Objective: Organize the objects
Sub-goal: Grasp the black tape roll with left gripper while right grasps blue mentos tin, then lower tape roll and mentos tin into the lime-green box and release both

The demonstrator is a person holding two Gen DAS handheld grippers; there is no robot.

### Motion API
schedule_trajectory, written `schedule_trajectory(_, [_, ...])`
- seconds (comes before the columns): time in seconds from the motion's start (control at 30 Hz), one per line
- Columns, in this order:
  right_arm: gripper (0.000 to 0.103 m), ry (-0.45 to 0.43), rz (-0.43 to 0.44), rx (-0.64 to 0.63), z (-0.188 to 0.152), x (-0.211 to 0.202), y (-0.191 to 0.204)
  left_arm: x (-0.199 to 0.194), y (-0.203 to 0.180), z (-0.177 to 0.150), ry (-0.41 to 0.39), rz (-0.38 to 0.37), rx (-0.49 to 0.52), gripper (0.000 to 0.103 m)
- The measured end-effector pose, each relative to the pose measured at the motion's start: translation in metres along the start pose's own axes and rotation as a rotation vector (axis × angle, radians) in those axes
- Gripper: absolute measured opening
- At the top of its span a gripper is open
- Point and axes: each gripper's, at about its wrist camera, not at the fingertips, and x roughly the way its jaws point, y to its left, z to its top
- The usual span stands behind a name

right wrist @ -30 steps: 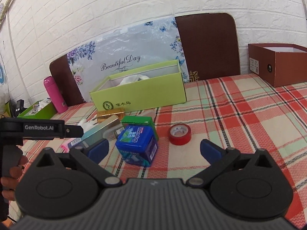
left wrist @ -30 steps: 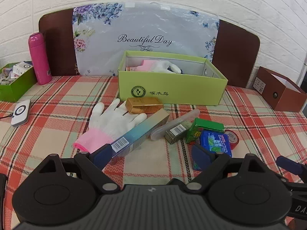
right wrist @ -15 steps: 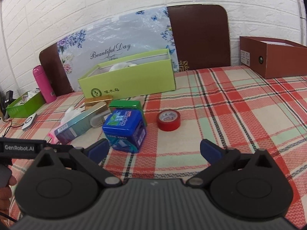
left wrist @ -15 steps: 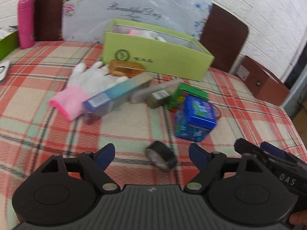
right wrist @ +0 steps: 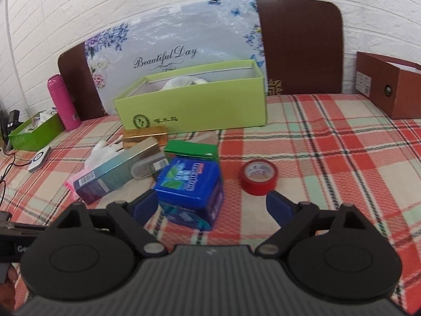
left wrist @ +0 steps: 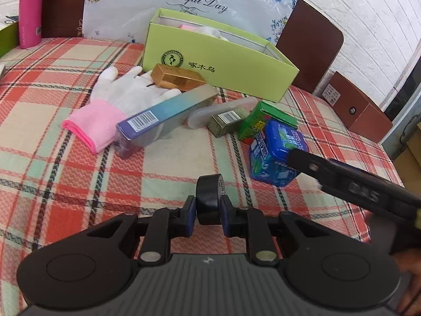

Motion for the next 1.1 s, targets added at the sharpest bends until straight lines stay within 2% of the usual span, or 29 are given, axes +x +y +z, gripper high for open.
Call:
schedule_trajectory(0.07, [0.079, 0.018, -0.020, -0.025, 0.002, 0.017, 0.010, -0.001, 0.001, -0.001, -0.002, 0.012, 0.002, 0.021])
schedule_trajectory(0.13, [0.062, 0.025, -0.021, -0.047, 0.001, 0.025, 0.012, -0.001, 0.002, -0.001, 0.001, 0.006, 0.000, 0.021])
schedule_trajectory(0.23, [0.062, 0.027, -0.042, -0.067, -0.003, 0.013, 0.009, 0.001, 0.003, 0.000, 0.004, -0.010, 0.001, 0.021])
schedule_trajectory(0.37, [0.062, 0.072, 0.021, -0.106, -0.015, -0.017, -0.009, 0.008, -0.001, 0.003, 0.019, -0.020, 0.008, 0.025])
schedule_trajectory(0.4, [0.062, 0.080, 0.018, -0.123, -0.019, -0.024, -0.012, 0.011, -0.001, 0.003, 0.023, -0.022, 0.005, 0.032])
schedule_trajectory(0.43, [0.062, 0.085, 0.014, -0.139, -0.024, -0.031, -0.014, 0.013, -0.002, 0.004, 0.026, -0.022, 0.001, 0.044])
schedule_trajectory(0.5, [0.061, 0.080, 0.002, -0.138, -0.030, -0.041, -0.017, 0.016, -0.003, 0.005, 0.016, -0.009, -0.012, 0.057])
schedule_trajectory(0.67, [0.062, 0.067, -0.014, -0.105, -0.036, -0.052, -0.023, 0.017, -0.014, 0.007, 0.000, 0.014, 0.020, 0.056])
schedule_trajectory(0.8, [0.063, 0.061, -0.024, -0.101, -0.036, -0.047, -0.022, 0.010, -0.023, 0.005, -0.020, 0.004, 0.054, 0.055])
schedule_trajectory(0.87, [0.063, 0.069, -0.037, -0.098, -0.037, -0.044, -0.022, 0.014, -0.027, 0.006, -0.009, 0.007, 0.072, 0.052])
schedule_trajectory(0.9, [0.064, 0.073, -0.043, -0.098, -0.038, -0.043, -0.022, 0.017, -0.029, 0.007, -0.001, 0.008, 0.073, 0.046])
schedule_trajectory(1.03, [0.067, 0.084, -0.088, -0.110, -0.040, -0.038, -0.020, 0.024, -0.028, 0.004, 0.022, 0.045, 0.073, 0.045])
schedule_trajectory(1.1, [0.067, 0.086, -0.097, -0.116, -0.039, -0.038, -0.018, 0.023, -0.026, 0.004, 0.020, 0.040, 0.072, 0.045])
